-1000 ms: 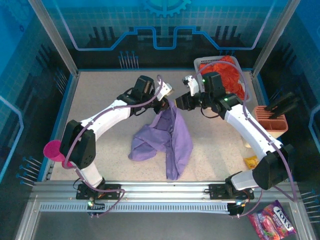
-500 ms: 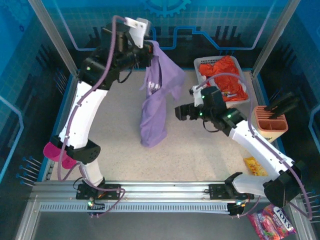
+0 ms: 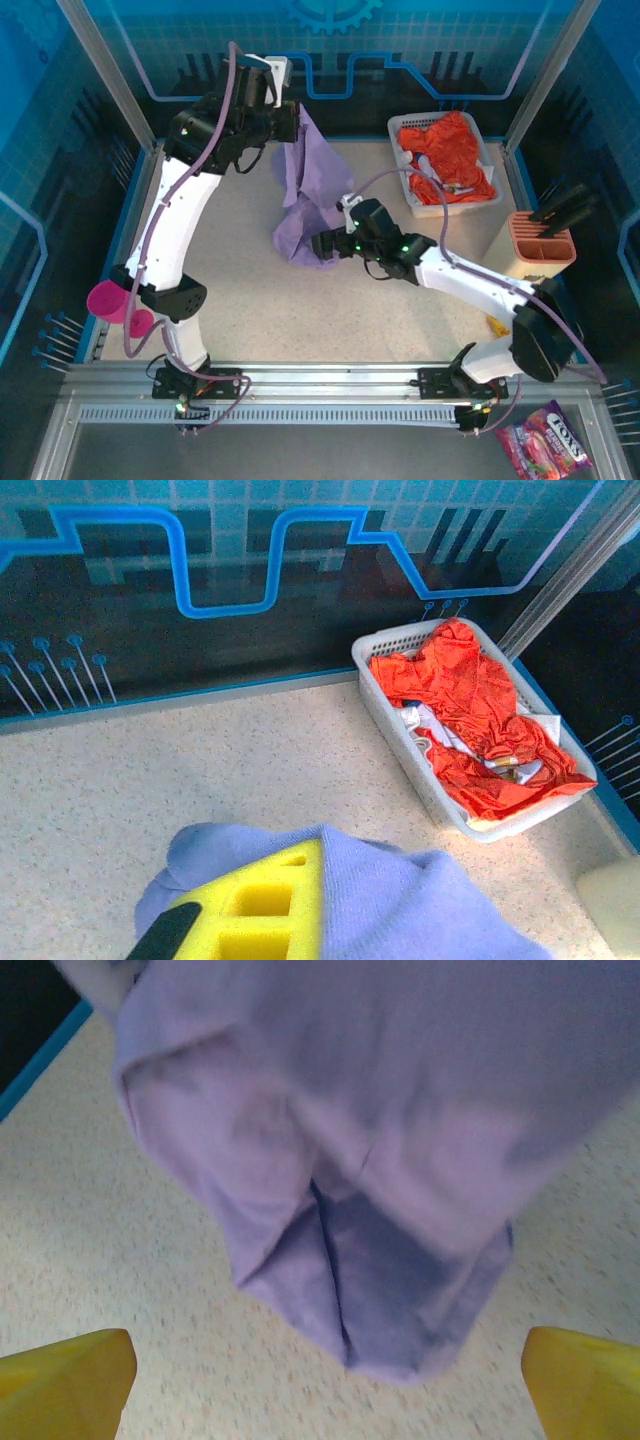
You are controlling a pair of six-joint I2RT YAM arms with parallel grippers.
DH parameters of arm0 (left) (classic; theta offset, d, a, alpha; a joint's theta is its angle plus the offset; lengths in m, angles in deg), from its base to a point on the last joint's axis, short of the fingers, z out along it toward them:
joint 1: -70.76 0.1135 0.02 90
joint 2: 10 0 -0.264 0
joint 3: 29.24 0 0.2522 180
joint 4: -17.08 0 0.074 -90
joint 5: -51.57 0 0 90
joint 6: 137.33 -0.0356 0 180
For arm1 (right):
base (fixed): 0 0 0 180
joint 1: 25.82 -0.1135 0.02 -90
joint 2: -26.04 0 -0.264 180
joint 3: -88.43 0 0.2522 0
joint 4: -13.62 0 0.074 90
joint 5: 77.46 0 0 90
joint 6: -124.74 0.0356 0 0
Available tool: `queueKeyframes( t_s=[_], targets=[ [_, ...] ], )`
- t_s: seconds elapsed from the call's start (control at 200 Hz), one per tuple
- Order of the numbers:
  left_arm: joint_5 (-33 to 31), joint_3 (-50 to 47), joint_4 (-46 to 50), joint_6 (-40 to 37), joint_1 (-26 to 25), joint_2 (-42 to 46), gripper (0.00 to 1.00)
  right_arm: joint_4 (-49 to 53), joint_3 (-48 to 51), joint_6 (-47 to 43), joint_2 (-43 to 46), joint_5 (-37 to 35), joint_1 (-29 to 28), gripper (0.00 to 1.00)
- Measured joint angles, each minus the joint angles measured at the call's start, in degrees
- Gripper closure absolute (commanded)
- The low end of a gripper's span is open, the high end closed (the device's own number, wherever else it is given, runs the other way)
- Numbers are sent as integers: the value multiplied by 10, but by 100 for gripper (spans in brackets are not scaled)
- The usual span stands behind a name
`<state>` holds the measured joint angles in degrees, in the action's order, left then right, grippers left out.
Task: Fold and stack the t-shirts
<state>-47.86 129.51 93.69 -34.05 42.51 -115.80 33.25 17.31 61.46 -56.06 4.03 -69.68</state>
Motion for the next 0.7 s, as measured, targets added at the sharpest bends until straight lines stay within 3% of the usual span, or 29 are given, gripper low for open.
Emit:
queueKeyframes(
  t_s=[0.185,0.285,0.545,0.6,0.65,0.7],
  targets=[
    [0,-9,-1,17,0,13,100,-98,-50,39,-92,-41,-50,12],
    [-2,-11,-2,19,0,23,100,-126,-77,64,-130,-73,-79,24],
    [-3,-19,-2,19,0,35,100,-107,-175,110,-217,-202,-110,33],
    [-3,-21,-2,19,0,36,100,-97,-193,112,-228,-219,-106,45],
    [-4,-26,-3,18,0,39,100,-88,-202,119,-233,-231,-101,72],
    [-9,-32,-3,17,0,43,100,-78,-203,114,-233,-236,-93,84]
  ],
)
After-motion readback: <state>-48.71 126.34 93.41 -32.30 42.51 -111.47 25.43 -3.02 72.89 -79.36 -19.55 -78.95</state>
